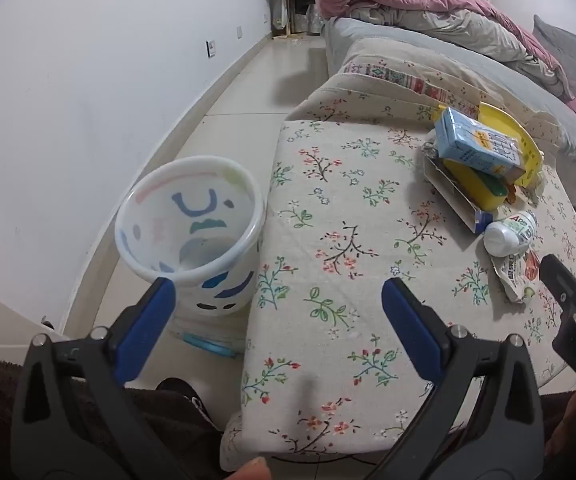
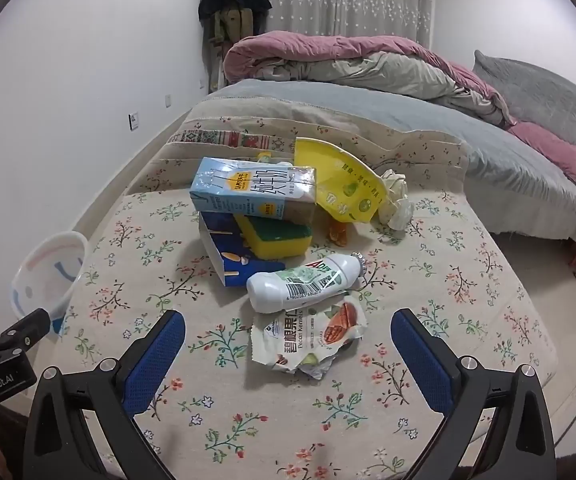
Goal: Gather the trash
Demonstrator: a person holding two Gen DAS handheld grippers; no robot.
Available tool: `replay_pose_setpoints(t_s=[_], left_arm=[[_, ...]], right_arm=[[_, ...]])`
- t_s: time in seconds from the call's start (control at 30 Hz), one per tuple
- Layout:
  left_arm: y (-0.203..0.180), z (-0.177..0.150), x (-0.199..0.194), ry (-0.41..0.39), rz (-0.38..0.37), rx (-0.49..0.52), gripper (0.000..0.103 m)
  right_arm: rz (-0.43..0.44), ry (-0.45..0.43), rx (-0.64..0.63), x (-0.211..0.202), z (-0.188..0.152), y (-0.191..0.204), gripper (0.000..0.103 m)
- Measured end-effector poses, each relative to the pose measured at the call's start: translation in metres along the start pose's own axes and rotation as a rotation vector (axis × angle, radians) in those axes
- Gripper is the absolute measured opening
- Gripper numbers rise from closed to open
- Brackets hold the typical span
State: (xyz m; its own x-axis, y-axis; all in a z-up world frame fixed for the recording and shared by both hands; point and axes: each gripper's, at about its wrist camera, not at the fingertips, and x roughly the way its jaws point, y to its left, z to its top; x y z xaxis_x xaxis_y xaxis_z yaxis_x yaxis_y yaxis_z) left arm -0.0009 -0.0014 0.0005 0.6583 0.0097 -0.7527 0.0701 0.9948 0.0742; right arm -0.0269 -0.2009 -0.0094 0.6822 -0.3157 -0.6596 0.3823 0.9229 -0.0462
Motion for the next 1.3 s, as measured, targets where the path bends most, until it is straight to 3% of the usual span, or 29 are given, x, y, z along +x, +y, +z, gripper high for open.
replay_pose_setpoints(t_s=[0.1,1.3], left_arm=[[0.005,0.0,-0.002,0.006,-0.025,-0.014,0.102],[0.006,0.002,0.001,0.016,-0.017,-0.034,0.102]], right_arm=[[0.02,0.017,-0.004,0.004,-0.001,0.002,0.103],[0.053,0.039,0.039,0.008,-0.004,0.0,0.103]])
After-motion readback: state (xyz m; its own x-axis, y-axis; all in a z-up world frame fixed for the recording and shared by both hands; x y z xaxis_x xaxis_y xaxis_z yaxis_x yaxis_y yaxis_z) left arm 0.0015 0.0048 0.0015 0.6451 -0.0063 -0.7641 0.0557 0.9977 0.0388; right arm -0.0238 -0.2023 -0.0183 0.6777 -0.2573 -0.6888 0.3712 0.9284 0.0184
